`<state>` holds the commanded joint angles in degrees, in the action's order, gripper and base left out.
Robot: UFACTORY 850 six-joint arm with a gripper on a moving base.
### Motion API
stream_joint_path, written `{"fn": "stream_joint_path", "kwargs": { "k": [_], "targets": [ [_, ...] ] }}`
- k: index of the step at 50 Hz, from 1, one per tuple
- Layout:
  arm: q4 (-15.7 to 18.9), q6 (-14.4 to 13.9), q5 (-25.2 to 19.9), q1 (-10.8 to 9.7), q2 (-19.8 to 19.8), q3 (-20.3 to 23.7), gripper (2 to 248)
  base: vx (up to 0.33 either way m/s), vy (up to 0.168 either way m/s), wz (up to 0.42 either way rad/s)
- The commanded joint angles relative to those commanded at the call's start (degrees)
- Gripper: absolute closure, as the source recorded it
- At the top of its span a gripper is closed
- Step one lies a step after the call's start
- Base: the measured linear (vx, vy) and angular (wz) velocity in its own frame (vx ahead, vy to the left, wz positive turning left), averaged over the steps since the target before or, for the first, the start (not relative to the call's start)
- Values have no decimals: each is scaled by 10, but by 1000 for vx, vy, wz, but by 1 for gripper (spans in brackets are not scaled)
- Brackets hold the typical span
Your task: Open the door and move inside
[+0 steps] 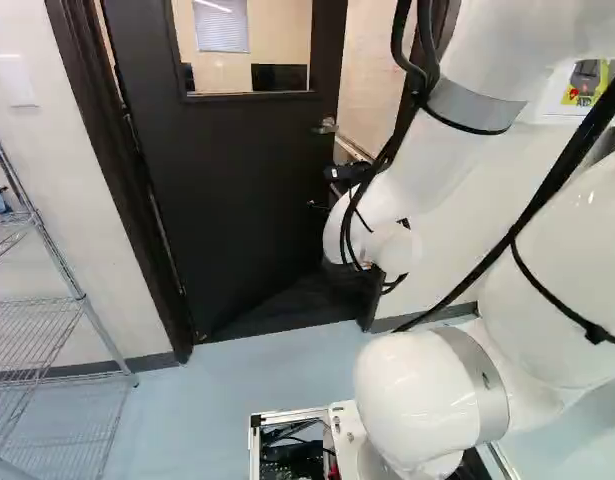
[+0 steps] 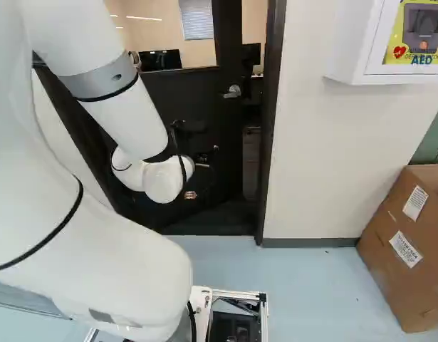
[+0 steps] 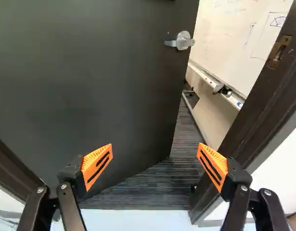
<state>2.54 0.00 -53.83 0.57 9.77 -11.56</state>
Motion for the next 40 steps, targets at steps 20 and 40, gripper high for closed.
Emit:
{"fn": "stream_joint_path", "kwargs": {
  "k": [20, 40],
  "targets": [
    [0, 0, 0, 0, 0, 0, 3, 105, 72, -18],
    [0, 0, 0, 0, 0, 0, 3, 113, 87, -21]
  ]
}}
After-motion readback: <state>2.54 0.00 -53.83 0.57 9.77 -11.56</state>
